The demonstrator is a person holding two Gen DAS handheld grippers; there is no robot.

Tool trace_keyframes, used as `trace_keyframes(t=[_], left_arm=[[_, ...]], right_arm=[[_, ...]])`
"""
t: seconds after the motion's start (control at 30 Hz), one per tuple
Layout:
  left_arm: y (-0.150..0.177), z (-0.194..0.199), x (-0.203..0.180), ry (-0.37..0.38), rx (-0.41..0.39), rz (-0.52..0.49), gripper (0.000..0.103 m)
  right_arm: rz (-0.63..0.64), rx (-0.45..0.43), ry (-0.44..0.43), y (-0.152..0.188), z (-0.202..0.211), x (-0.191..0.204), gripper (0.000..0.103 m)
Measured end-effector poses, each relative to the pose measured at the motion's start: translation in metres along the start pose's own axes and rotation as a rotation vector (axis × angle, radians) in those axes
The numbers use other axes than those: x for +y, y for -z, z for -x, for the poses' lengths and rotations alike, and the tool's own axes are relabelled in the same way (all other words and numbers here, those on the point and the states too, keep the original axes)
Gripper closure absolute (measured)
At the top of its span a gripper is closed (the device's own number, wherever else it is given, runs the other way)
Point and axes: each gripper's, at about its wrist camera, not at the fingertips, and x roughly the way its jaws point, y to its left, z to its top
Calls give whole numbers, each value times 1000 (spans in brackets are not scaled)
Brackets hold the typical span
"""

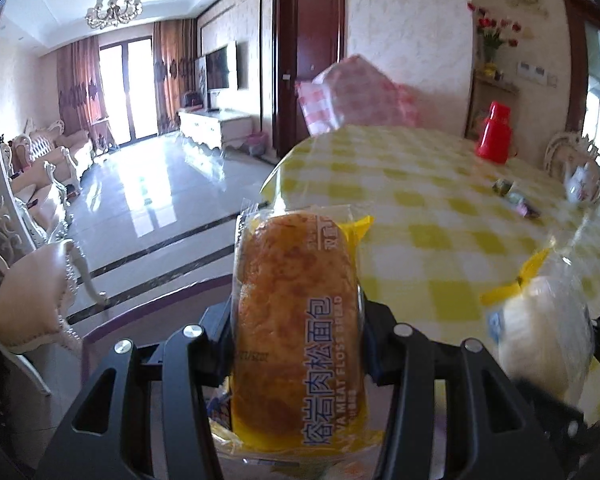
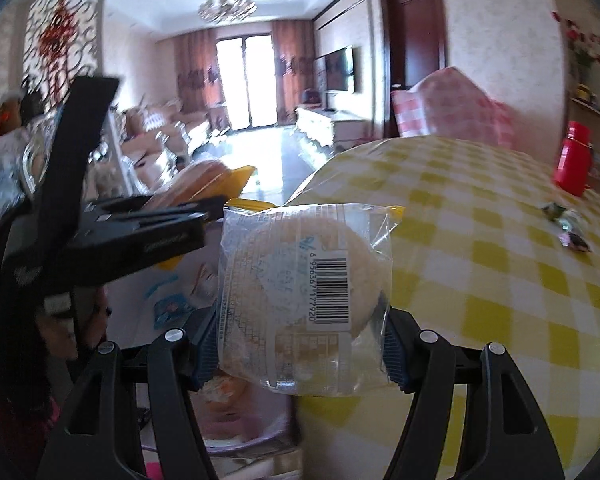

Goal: Organize snacks
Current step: 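Open both tools to drop the bread bag and pastry bag into the box, then swing both open tools back toward the remaining snacks on the table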

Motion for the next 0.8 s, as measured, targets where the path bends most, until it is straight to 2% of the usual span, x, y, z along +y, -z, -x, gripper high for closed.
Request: trace_keyframes(t=[0.07, 0.33, 0.37, 0.4, 0.5, 0.57, 0.67, 0.77, 0.8], left_arm=[[2, -4, 6, -20, 30, -3, 54], [6, -9, 28, -117, 98, -23, 51], [6, -8, 30, -131, 98, -22, 43], [5, -5, 33, -150, 93, -16, 27], [2, 6, 36, -204, 51, -5, 8], [0, 10, 33, -219, 35, -10, 3], [-2, 12, 23, -220, 22, -19, 2], [-9, 11, 2, -184, 6, -10, 2], [-15, 12, -10, -150, 7, 10, 2]], right_arm=[[18, 14, 0, 3, -5, 9, 39], [60, 95, -92, 15, -26, 27, 38], [57, 116, -116, 17, -30, 29, 37], [57, 128, -127, 18, -33, 31, 35], [65, 125, -160, 20, -31, 31, 26], [68, 96, -155, 17, -23, 26, 23], [56, 57, -116, 14, -9, 9, 21], [-8, 15, -19, 10, 11, -35, 21], [-36, 6, 5, 9, 15, -50, 19]])
